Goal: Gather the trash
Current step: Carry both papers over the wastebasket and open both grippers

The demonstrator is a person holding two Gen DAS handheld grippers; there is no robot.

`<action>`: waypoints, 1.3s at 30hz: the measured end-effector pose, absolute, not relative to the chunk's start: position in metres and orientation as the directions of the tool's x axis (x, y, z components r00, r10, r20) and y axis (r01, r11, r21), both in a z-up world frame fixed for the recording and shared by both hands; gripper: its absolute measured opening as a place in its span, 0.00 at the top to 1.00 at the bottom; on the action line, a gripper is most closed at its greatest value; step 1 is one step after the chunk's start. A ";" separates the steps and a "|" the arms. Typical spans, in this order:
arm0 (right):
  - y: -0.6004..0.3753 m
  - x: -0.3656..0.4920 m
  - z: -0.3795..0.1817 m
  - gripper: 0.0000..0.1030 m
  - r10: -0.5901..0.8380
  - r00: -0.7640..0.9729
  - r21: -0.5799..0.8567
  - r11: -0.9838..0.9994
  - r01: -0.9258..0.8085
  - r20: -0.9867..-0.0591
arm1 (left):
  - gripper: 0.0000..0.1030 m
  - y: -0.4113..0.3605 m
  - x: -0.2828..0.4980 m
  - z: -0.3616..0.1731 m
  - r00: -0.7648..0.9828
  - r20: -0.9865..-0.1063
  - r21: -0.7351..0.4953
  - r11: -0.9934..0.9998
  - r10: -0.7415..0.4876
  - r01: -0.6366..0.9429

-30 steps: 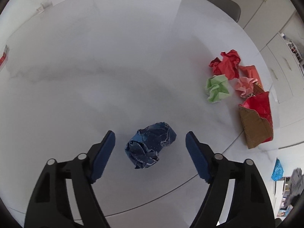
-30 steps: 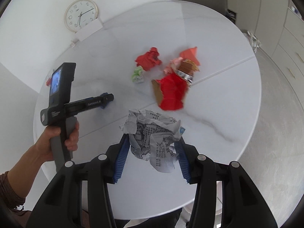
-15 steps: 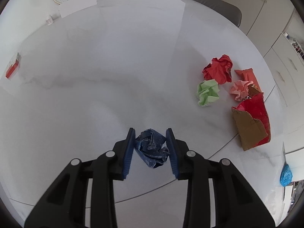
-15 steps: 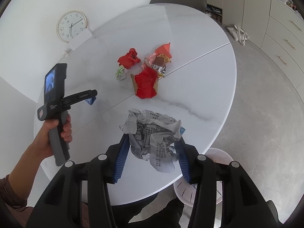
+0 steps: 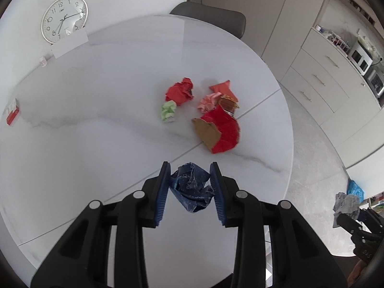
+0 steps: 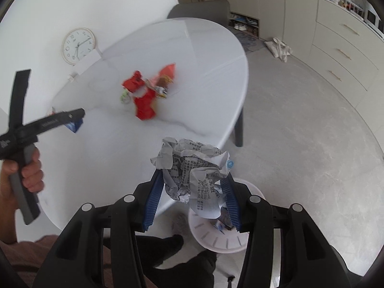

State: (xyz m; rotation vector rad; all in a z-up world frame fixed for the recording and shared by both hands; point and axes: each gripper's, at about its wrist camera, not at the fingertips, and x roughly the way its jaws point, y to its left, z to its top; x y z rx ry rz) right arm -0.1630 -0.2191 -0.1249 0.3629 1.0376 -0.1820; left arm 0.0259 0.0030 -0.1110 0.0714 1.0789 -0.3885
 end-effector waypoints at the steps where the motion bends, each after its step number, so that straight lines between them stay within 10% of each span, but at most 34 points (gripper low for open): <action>1: -0.222 -0.171 -0.131 0.52 0.014 0.487 0.197 0.924 0.328 -0.873 | 0.67 -0.003 0.020 -0.113 0.399 -0.873 -0.135 0.926 -0.279 0.351; 13: -0.227 -0.206 -0.280 0.49 0.044 0.316 0.158 0.925 0.346 -0.948 | 0.67 -0.078 -0.038 -0.137 0.320 -0.886 -0.113 0.826 -0.335 0.553; 19: -0.233 -0.201 -0.331 0.24 0.072 0.256 0.164 0.918 0.360 -0.964 | 0.66 -0.113 -0.068 -0.140 0.292 -0.880 -0.102 0.750 -0.375 0.654; 23: -0.248 -0.212 -0.312 0.09 0.054 0.290 0.170 0.904 0.393 -0.955 | 0.61 -0.133 -0.087 -0.147 0.245 -0.885 -0.121 0.704 -0.396 0.700; 30: -0.298 -0.257 -0.233 0.02 -0.055 0.417 0.174 0.854 0.491 -0.907 | 0.17 -0.160 -0.115 -0.157 0.185 -0.879 -0.174 0.658 -0.438 0.732; 39: -0.333 -0.283 -0.182 0.02 -0.115 0.492 0.181 0.839 0.513 -0.863 | 0.08 -0.160 -0.121 -0.155 0.173 -0.869 -0.244 0.706 -0.463 0.665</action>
